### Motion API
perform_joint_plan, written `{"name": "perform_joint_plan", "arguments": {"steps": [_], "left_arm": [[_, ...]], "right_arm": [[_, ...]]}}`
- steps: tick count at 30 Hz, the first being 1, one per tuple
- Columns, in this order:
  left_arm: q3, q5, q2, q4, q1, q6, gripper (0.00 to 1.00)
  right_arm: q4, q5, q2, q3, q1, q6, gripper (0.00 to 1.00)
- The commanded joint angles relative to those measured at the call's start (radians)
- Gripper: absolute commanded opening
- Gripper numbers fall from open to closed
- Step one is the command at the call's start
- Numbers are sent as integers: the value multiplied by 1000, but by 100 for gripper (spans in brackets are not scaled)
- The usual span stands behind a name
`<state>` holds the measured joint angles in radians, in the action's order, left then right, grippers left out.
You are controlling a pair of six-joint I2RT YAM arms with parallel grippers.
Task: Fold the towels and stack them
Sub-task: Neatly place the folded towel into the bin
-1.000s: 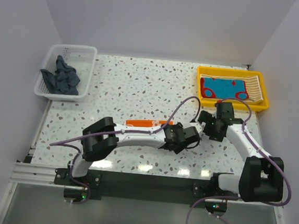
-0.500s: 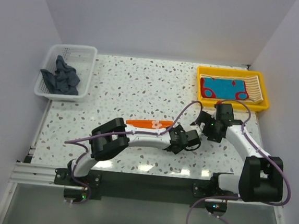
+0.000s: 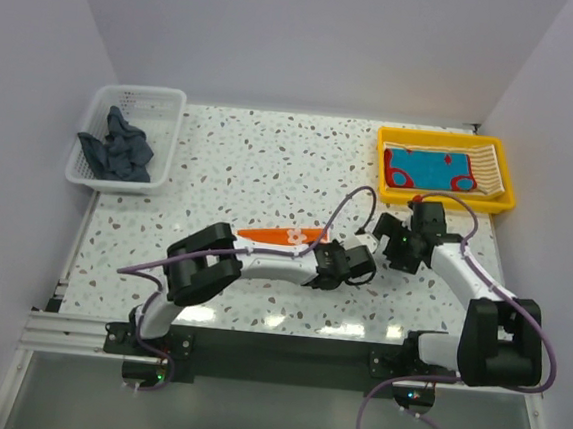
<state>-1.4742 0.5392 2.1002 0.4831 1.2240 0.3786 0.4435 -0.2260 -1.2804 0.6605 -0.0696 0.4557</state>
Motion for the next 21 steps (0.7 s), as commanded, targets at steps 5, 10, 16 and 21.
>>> {"name": "perform_joint_plan", "arguments": {"steps": [5,10,16,21], "left_arm": [[147,-103,-147,-78,-64,26,0],[186,-139,-238,-104,-87,39,0],[195,-153,-299,-107,-103,42,0],[216,-153,-332,-117,-104,37,0]], "right_arm": [[-193,-248,-2,-47,-4,178,98],[-322,-266,-57,-78,-90,293,98],[-491,-214,-123,-110,-229,461,98],[-563,-184,-191,-122,-243,532,98]]}}
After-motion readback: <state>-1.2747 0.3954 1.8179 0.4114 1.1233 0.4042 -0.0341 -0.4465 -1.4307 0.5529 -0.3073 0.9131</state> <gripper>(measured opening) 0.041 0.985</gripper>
